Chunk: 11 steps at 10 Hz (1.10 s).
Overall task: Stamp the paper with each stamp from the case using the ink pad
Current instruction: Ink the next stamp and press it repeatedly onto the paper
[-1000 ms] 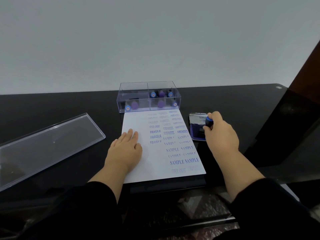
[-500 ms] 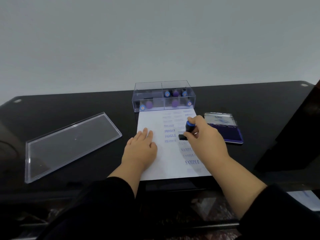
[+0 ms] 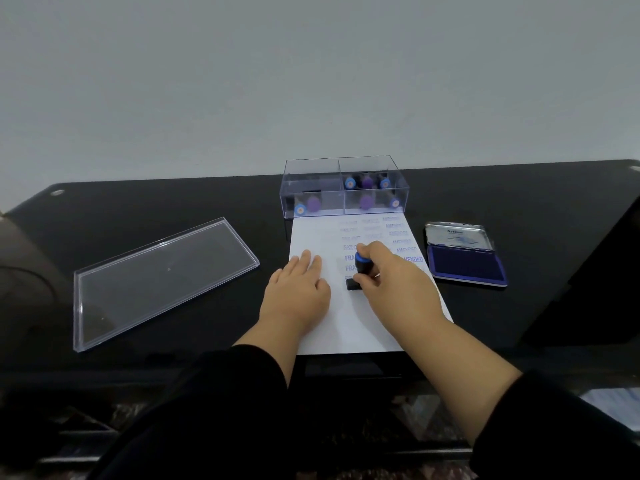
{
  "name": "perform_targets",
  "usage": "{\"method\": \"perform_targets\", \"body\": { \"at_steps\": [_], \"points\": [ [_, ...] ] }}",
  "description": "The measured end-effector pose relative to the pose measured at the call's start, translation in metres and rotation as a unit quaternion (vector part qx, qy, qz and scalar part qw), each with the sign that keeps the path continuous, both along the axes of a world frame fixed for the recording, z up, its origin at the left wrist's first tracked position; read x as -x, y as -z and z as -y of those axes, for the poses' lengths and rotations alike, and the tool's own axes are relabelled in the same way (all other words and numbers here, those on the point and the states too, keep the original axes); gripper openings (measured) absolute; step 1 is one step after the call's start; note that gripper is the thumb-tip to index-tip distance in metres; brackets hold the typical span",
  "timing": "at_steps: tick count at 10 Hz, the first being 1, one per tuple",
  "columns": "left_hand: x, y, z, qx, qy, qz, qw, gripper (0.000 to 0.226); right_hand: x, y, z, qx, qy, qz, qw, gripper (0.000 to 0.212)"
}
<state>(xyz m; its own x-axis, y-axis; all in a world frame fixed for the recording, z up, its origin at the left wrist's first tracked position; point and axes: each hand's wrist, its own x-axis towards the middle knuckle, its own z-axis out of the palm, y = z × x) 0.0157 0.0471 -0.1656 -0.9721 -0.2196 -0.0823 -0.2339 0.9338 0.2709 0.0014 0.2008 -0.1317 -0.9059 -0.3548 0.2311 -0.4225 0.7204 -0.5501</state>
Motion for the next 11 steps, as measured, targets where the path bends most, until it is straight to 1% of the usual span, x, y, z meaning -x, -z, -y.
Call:
{"method": "perform_targets", "body": {
  "at_steps": [2, 5, 11],
  "points": [
    [-0.0005, -0.0003, 0.0002, 0.001, 0.000, -0.006, 1.000, 0.053, -0.0015, 0.0028, 0.0034, -0.040, 0.003, 0.003, 0.999, 0.031],
    [0.0000, 0.0017, 0.0010, -0.003, -0.002, -0.005, 1.000, 0.053, -0.0021, 0.0052, 0.0044, -0.031, 0.016, 0.003, 0.999, 0.030],
    [-0.0006, 0.0001, 0.0004, 0.001, -0.001, -0.002, 1.000, 0.053, -0.0025, 0.0034, 0.0042, -0.034, 0.007, 0.000, 0.999, 0.027]
  ]
}}
